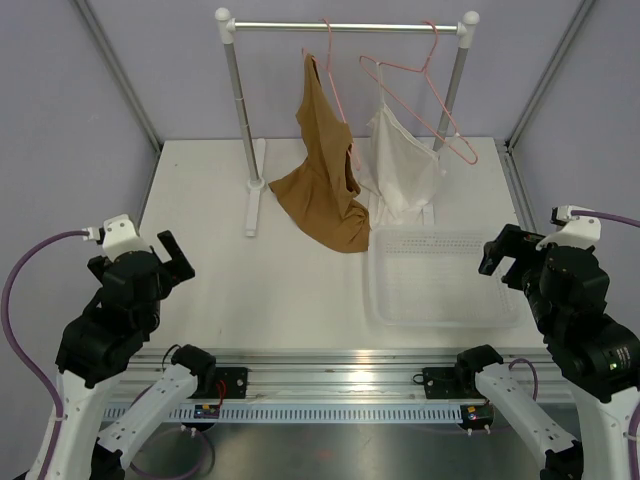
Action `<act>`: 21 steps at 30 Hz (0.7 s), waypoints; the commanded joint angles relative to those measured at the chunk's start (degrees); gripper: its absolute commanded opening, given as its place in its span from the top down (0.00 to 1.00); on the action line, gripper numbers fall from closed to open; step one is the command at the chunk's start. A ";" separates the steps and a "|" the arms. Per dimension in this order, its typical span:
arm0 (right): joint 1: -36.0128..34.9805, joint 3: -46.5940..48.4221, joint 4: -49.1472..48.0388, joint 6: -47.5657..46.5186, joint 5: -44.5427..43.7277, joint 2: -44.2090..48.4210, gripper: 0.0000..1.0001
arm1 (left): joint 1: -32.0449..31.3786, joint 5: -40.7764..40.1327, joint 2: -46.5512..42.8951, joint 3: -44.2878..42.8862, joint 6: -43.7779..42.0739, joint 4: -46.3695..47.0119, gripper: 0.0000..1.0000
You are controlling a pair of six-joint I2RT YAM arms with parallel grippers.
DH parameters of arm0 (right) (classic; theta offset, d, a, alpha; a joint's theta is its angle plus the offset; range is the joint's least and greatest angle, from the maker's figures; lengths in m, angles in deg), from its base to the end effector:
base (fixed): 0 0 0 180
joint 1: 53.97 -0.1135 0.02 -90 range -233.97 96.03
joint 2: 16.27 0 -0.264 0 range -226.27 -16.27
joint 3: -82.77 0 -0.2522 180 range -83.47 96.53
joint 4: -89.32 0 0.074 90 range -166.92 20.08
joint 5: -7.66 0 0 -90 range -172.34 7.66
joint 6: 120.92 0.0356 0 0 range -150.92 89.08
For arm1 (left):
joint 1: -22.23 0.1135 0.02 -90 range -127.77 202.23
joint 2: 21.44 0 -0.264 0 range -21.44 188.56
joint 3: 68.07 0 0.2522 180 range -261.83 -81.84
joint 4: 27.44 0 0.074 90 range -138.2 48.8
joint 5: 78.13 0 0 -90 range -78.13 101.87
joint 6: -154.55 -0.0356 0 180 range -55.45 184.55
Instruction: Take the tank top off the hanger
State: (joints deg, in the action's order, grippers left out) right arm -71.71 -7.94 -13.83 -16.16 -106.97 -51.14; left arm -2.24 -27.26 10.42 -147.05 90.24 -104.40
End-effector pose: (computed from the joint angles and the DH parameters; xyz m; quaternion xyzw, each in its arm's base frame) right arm 0.0507 0.0006 0.4290 0.0974 0.8148 -0.0182 0.5712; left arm 0.0598 -0.0026 0.3871 -0.1765 0.8135 0.0623 0.5506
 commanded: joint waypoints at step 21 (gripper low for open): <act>-0.54 -5.65 -6.93 2.38 17.32 1.65 0.00 | -7.07 30.00 29.29 -21.15 8.15 27.24 0.01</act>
State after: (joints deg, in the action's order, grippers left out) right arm -71.88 -13.75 -18.16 -14.47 -92.50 -49.87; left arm -5.93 -2.19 35.01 -161.06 96.56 -87.00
